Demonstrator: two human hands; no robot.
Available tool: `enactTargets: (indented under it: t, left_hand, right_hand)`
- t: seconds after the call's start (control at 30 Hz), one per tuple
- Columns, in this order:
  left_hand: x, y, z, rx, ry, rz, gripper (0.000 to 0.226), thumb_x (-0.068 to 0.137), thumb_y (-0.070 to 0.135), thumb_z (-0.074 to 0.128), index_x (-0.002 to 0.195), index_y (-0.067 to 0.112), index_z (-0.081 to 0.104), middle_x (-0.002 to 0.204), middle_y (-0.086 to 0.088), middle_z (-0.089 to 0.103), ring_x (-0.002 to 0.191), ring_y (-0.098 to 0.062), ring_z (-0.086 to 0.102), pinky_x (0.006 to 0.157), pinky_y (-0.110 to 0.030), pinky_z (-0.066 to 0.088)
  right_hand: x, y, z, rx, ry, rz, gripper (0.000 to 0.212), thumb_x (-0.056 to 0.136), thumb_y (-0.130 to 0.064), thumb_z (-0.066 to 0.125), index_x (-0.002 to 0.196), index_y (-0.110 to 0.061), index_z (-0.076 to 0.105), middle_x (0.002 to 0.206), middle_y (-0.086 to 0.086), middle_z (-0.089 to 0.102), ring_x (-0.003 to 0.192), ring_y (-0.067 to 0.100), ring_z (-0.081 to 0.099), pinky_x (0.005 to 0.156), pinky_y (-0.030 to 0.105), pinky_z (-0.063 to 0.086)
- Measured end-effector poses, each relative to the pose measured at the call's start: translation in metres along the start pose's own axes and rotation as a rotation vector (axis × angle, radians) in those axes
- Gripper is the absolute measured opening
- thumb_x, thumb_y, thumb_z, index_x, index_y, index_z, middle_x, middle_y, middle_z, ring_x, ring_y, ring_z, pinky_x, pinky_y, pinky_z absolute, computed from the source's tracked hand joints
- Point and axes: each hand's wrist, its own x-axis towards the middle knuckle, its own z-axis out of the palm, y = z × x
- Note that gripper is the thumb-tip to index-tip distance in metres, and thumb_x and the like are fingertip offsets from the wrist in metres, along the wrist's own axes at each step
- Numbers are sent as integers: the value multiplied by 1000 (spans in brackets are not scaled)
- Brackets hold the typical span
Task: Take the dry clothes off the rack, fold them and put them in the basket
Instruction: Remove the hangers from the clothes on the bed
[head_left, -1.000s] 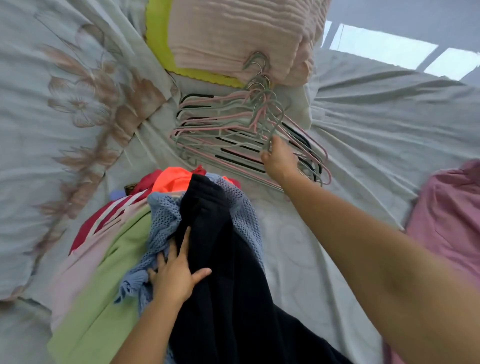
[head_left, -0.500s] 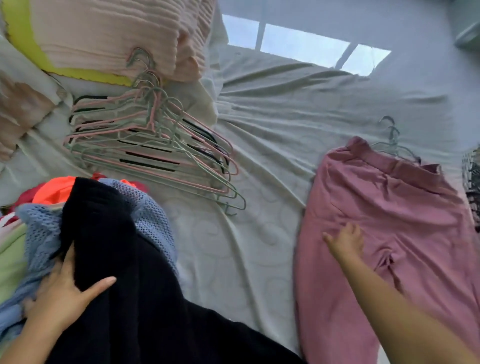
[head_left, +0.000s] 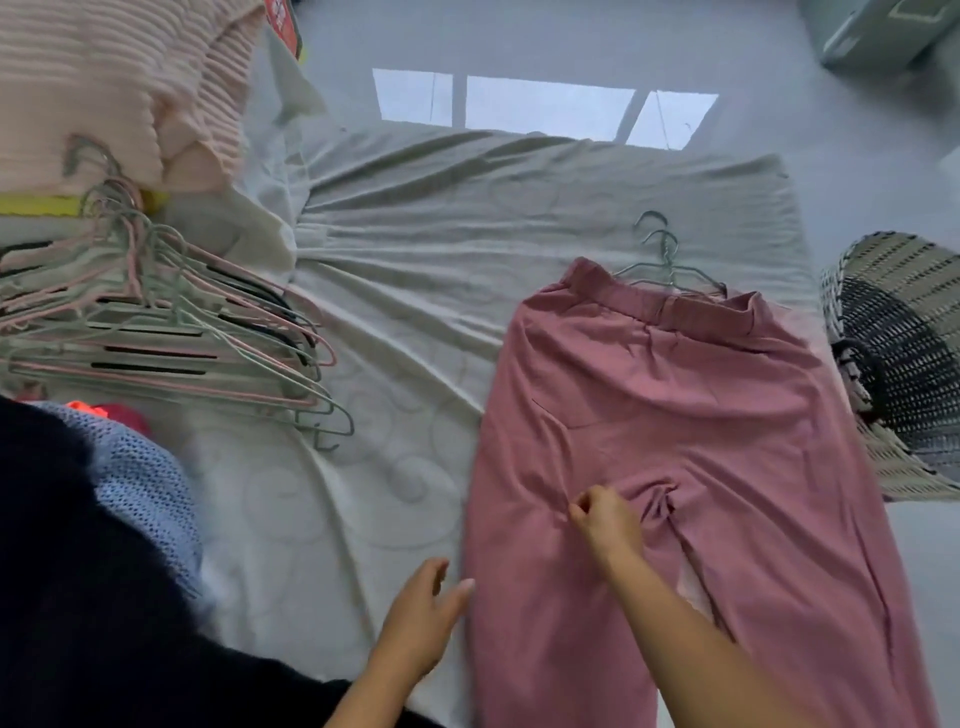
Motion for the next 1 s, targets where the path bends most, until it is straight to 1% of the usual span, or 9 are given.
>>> enactTargets:
  t: [0.1,0.23,0.3,0.37,0.43,0.5,0.7,0.83,1.0]
  left_hand:
    - [11,30,23,-163,147,-35,47,94,37,48,130,8,47,131,-6,53,115,-18,51,95,-26,38]
    - [17,52,9,-268,360,-16,51,95,38,45,135,6,39,131,-7,48,122,-23,46,98,-30,34]
    - [23,56,-3,-233,364,-26,51,92,41,49,128,7,43,125,-7,52,117,-24,50,93,-31,37]
    - [26,52,-14,-164,365,-44,47,88,41,57,120,8,47,118,-4,53,113,-26,53,90,-32,40]
    - [24,39,-22,-48,366,-84,54,84,40,65,120,3,51,117,-9,57,110,-30,55,87,-35,42]
    - [20,24,-26,-20,362,-109,33,87,31,62,106,3,59,108,-16,63,103,-34,58,83,-37,45]
    - [-3,-9,-19,-105,248,-103,7,86,23,64,82,22,59,88,-2,66,91,-26,62,83,-37,47]
    - [-13,-32,-9,-124,237,-107,13,85,25,65,87,12,63,90,-6,69,90,-26,64,85,-43,49]
    - [-9,-45,-19,-58,250,-137,8,89,14,60,82,11,62,87,-9,68,86,-28,62,76,-35,46]
  right_hand:
    - [-26,-2,-5,156,-214,-170,30,85,-16,57,58,-24,48,64,-2,54,76,14,54,64,26,35]
    - [-91,8,-7,226,-584,-369,21,88,-20,54,68,-15,61,64,0,54,71,3,44,65,25,37]
    - [-119,-2,18,91,-236,-338,30,91,-29,40,73,-29,64,68,-15,52,69,-7,40,79,10,33]
    - [-140,-34,54,344,32,-310,23,90,-36,43,87,-48,63,82,-19,56,92,-3,50,104,21,26]
    - [-155,-43,55,409,-218,-364,21,77,-60,60,97,-53,65,85,-17,68,86,0,54,93,16,35]
    - [-139,-7,19,236,-491,-458,27,81,-53,60,90,-29,71,90,-10,70,76,-7,51,73,3,29]
    - [-9,3,-45,250,135,-418,47,84,-34,45,118,-2,57,121,20,54,114,35,49,99,44,38]
    - [62,0,-74,-168,37,-341,54,97,-29,42,143,-7,28,153,14,24,142,25,21,113,37,14]
    - [56,-21,-58,-259,-98,-357,42,93,-50,41,107,-15,60,118,15,62,112,32,55,86,37,40]
